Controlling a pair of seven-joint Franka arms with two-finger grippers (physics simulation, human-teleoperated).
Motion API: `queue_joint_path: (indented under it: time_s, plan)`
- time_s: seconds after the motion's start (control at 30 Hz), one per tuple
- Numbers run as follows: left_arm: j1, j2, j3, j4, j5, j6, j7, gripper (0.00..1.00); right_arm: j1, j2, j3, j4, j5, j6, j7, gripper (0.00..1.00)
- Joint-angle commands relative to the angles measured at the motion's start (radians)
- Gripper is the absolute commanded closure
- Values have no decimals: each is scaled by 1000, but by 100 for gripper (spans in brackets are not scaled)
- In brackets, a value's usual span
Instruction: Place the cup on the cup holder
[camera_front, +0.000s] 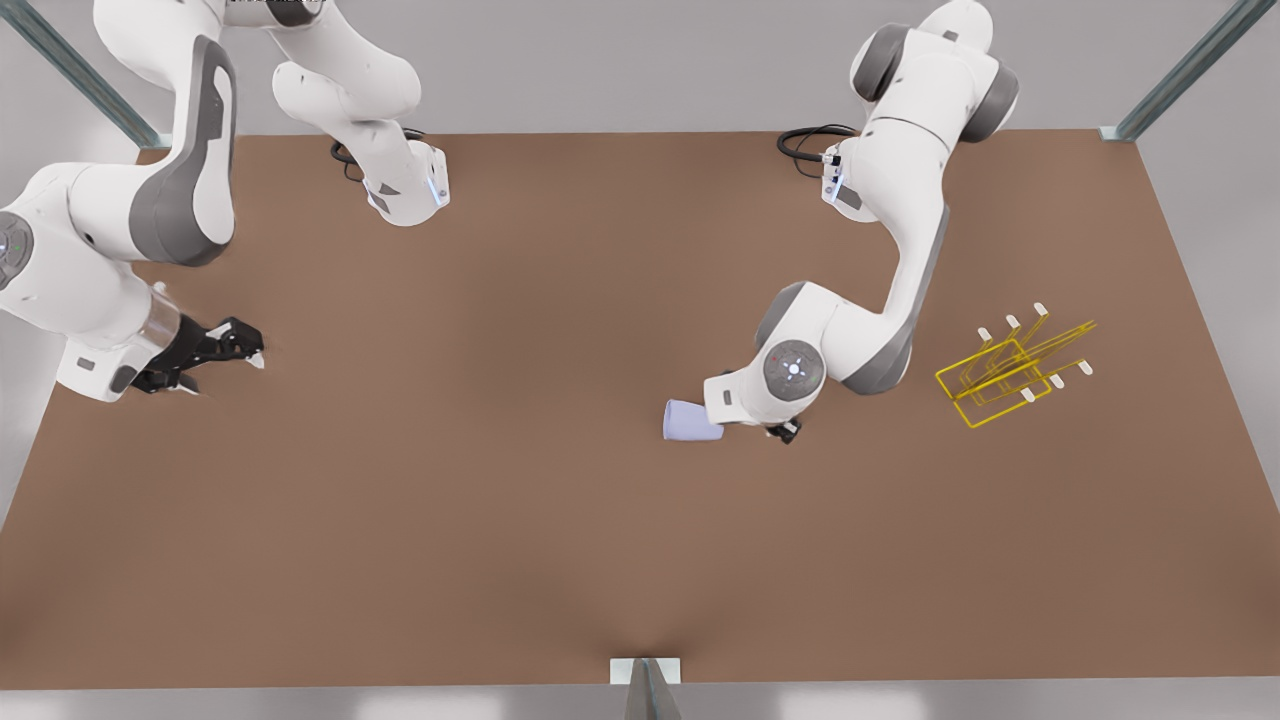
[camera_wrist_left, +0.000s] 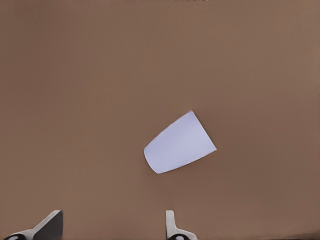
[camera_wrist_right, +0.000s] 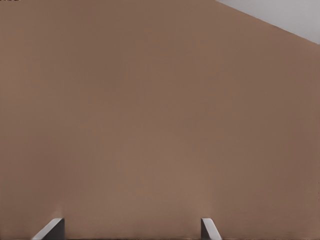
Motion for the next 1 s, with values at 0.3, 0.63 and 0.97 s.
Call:
queue_joint_path:
  time_s: [0.3,0.63,0.97]
  plan:
    - [-4,-18,-15,-145,-24,199,1332,0,9,19,6,155,14,-136,319,0]
    - [-82,69,-16,-145,-14,318,1339,0,-8,3,-3,190,-7,-217,317,0]
    - [-84,104,-16,-156,-20,308,1321,0,-9,34,-3,209,-26,-188,317,0]
